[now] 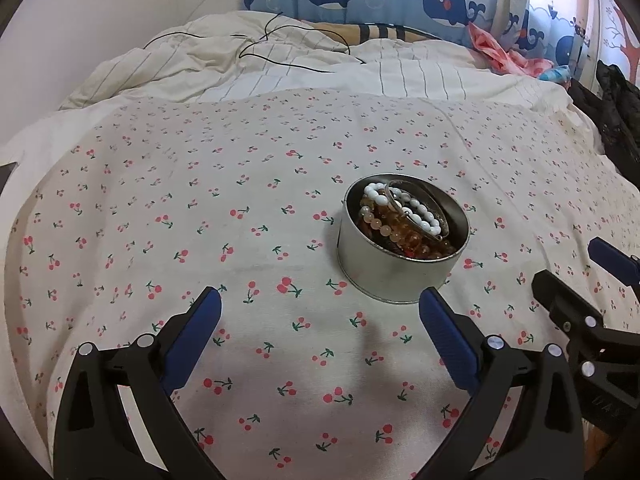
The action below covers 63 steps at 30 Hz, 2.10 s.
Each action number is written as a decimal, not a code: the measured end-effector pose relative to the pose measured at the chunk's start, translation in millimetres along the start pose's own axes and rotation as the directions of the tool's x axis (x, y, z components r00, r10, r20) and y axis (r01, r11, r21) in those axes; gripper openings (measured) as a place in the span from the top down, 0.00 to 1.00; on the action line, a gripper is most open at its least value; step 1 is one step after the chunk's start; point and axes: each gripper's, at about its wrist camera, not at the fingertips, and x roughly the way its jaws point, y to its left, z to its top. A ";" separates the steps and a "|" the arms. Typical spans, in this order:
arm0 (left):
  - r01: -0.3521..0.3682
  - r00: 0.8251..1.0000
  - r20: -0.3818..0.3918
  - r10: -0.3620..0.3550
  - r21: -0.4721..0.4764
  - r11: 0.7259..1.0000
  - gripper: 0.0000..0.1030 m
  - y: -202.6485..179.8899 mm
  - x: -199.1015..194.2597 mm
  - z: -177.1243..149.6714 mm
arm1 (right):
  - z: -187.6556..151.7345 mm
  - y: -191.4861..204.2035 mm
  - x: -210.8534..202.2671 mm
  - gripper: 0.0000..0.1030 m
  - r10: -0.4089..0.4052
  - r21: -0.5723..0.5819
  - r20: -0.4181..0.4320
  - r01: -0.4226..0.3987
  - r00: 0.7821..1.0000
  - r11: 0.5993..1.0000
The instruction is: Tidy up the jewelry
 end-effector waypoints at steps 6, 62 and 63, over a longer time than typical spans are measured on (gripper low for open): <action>0.000 0.999 -0.032 -0.001 -0.016 1.000 0.08 2.1 3.8 0.4 | -0.5 0.5 1.2 0.17 -0.002 -0.003 -0.006 0.001 1.000 1.000; -0.055 0.998 -0.019 0.056 0.031 0.998 0.07 -1.0 2.6 0.5 | -1.4 -1.5 2.6 0.14 0.008 -0.007 -0.016 -0.008 1.000 1.000; -0.056 0.998 -0.019 0.057 0.032 0.998 0.07 -1.1 2.7 0.5 | -1.6 -1.3 2.6 0.14 0.008 -0.007 -0.016 -0.008 1.000 1.000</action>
